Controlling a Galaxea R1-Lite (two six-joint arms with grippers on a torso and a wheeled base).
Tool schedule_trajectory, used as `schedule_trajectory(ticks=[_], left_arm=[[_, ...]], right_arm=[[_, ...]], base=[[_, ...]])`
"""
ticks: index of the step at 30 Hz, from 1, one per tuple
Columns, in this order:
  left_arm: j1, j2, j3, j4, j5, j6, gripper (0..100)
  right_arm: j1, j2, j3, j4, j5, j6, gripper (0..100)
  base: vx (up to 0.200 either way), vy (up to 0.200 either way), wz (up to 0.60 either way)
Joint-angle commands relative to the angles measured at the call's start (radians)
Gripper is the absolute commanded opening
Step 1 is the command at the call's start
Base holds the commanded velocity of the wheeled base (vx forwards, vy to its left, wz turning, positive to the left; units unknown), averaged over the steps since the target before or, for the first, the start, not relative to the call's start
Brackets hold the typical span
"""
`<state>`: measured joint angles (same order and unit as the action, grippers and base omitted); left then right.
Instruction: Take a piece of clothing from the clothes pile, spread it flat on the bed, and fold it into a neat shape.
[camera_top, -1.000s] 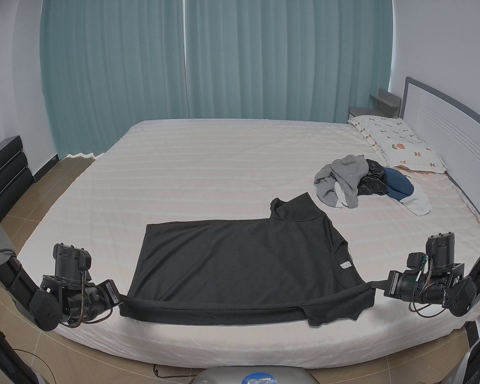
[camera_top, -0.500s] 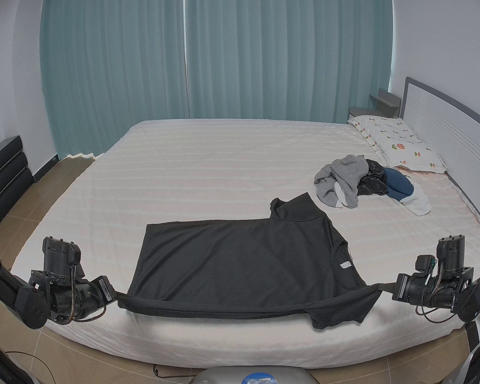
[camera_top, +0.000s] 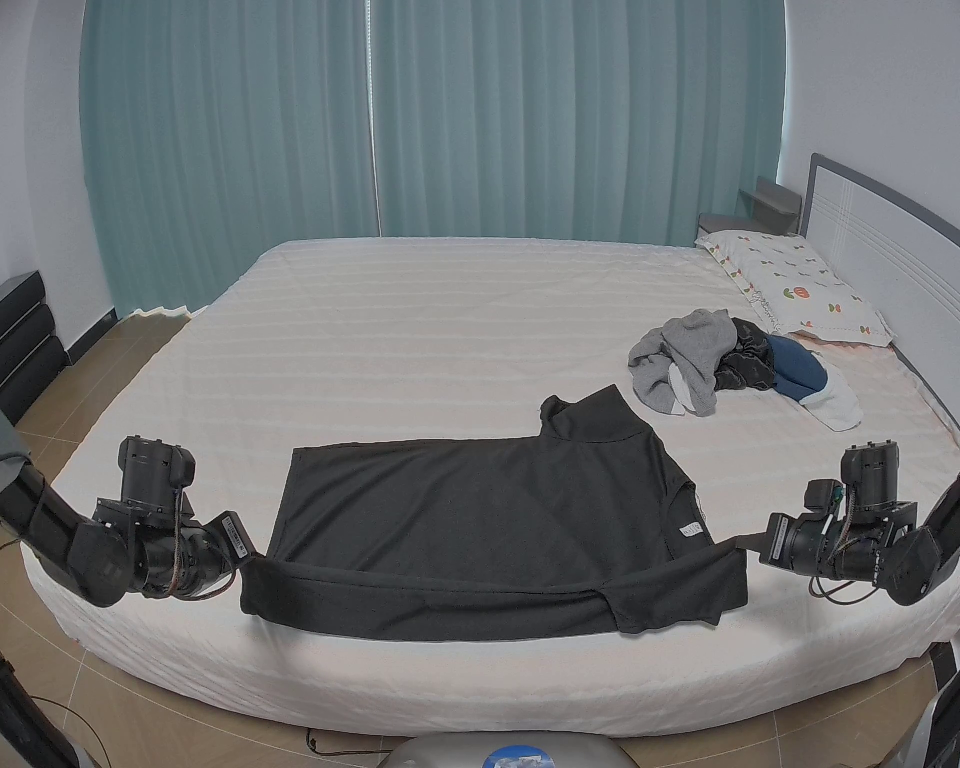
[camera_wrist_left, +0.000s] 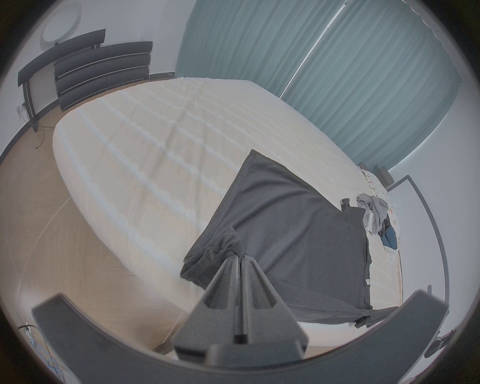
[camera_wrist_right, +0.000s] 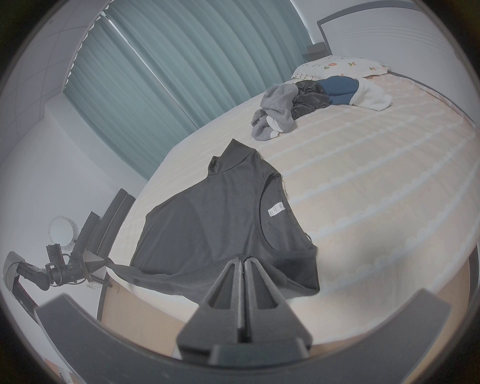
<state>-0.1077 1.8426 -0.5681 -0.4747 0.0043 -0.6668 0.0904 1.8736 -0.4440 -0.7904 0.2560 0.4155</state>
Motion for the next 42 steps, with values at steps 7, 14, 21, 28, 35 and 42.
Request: schedule_trajectory(ticks=[7,14,21,28,35,42], left_arm=[[0.016,0.168,-0.119,0.002,0.003,-0.046,0],[0.042,0.149,-0.105,0.002,0.002,-0.051,0],[0.04,0.119,-0.088,0.008,0.002,-0.051,0],[0.04,0.158,-0.115,0.011,0.0,-0.051,0],[0.034,0.233,-0.174,0.013,0.0,-0.051,0],[0.034,0.296,-0.227,0.013,0.0,-0.056,0]], right_arm=[[0.002,0.167,-0.153,0.02,-0.003,0.003,0],[0.005,0.16,-0.156,0.019,0.0,0.005,0],[-0.005,0.147,-0.159,0.019,-0.001,0.008,0],[-0.005,0.177,-0.191,0.02,0.0,0.009,0],[-0.005,0.262,-0.252,0.019,0.0,0.011,0],[-0.003,0.32,-0.298,0.016,0.0,0.017,0]], base=[[0.0,0.0,0.0],[0.0,0.0,0.0],[0.0,0.0,0.0],[0.0,0.0,0.0],[0.0,0.0,0.0],[0.0,0.0,0.0]])
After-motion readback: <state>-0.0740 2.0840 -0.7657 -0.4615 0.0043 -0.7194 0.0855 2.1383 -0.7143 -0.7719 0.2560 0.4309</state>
